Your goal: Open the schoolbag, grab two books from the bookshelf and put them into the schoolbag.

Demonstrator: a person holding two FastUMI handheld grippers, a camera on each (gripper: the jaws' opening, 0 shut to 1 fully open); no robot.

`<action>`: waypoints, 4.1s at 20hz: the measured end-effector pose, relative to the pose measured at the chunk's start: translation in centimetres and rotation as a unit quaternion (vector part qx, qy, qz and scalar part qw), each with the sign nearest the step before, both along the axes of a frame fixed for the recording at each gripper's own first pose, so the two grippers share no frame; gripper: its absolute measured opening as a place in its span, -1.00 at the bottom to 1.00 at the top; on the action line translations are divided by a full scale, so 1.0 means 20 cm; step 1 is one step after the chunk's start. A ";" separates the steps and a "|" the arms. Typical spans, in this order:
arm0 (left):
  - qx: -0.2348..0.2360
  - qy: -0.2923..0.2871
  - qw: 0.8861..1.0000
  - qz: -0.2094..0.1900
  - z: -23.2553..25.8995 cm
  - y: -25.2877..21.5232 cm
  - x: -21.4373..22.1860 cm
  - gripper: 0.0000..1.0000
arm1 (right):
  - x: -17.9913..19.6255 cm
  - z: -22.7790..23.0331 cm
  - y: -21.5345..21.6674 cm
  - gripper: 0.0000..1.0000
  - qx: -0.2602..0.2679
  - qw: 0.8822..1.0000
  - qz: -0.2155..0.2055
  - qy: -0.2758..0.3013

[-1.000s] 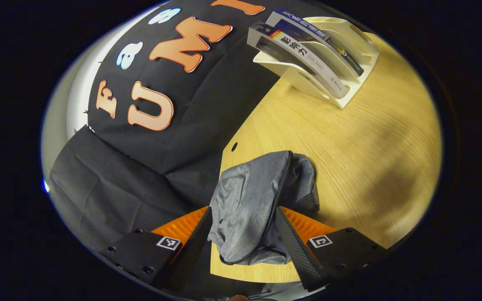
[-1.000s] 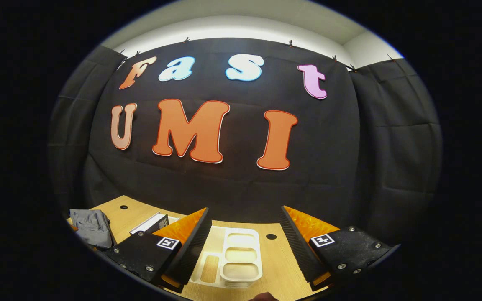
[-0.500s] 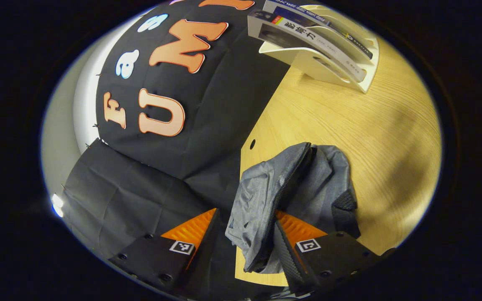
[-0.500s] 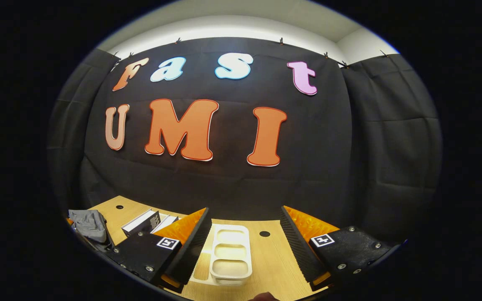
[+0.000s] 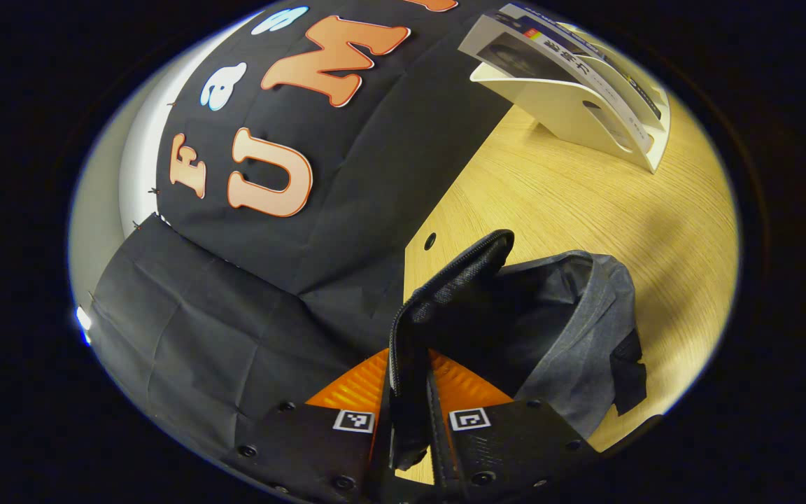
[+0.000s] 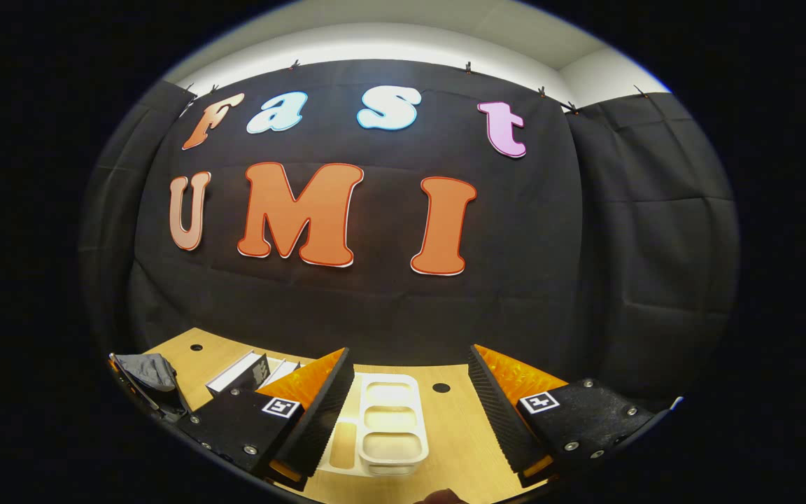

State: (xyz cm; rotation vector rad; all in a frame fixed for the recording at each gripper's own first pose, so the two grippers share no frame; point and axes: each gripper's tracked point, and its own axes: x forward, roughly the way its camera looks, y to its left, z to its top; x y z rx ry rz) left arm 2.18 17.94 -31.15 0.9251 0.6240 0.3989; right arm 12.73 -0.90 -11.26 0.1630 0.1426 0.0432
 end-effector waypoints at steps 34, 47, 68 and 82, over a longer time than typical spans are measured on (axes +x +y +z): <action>-0.464 0.134 0.859 -0.171 0.55 0.56 0.43 -0.98 | 0.08 0.32 1.24 0.97 -0.078 0.975 0.072 0.196; -0.437 0.209 0.854 -0.187 0.60 0.54 0.51 -0.89 | 0.14 -0.15 1.42 0.94 -0.119 0.899 0.163 0.389; -0.433 0.224 0.860 -0.151 0.46 0.51 0.48 -0.90 | 0.14 -0.36 1.41 -0.34 -0.006 0.822 0.165 0.545; -0.436 0.229 0.859 -0.137 0.41 0.44 0.43 -0.89 | -0.10 0.11 0.99 -0.38 0.108 0.867 0.157 0.461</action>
